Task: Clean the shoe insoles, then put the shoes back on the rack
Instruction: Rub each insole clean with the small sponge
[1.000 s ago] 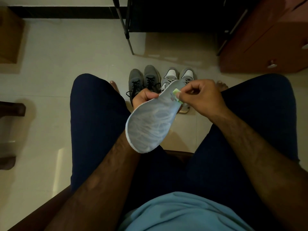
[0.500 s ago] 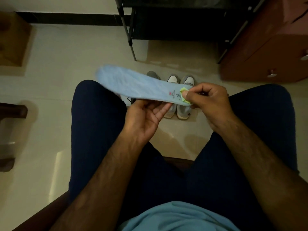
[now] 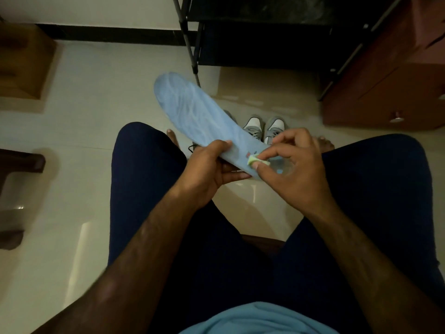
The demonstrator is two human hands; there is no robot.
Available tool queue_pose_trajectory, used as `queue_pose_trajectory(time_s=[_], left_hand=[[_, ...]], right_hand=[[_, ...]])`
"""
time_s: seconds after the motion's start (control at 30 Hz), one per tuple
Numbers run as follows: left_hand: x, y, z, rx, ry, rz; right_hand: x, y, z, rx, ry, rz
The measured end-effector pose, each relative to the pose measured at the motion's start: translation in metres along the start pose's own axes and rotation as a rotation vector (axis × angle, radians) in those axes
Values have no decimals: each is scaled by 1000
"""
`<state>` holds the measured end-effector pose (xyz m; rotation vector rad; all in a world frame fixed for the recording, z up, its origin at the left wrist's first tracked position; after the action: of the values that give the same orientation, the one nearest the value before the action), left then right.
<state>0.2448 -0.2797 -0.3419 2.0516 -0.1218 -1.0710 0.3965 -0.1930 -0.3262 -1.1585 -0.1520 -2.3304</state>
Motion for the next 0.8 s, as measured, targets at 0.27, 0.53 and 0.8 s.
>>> queue_pose_trajectory(time_s=[0.27, 0.53, 0.8], left_hand=[[8, -2, -1, -15, -83, 13], [16, -3, -2, -9, -94, 32], [21, -4, -2, -14, -134, 63]], right_hand=[[17, 5, -12, 37, 191, 229], [2, -10, -14, 60, 144, 158], [-14, -17, -11, 9, 148, 81]])
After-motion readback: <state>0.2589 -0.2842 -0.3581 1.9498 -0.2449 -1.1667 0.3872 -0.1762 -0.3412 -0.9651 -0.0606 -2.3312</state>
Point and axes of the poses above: each hand's wrist, its own y-axis away from the middle knuckle, its own z-axis out of the back of the hand, x = y × z, the point moved 6 cm from there along -y, towards the middle knuckle, and after that the axes turned 3 degrees about -x, right-handed, at the moved point
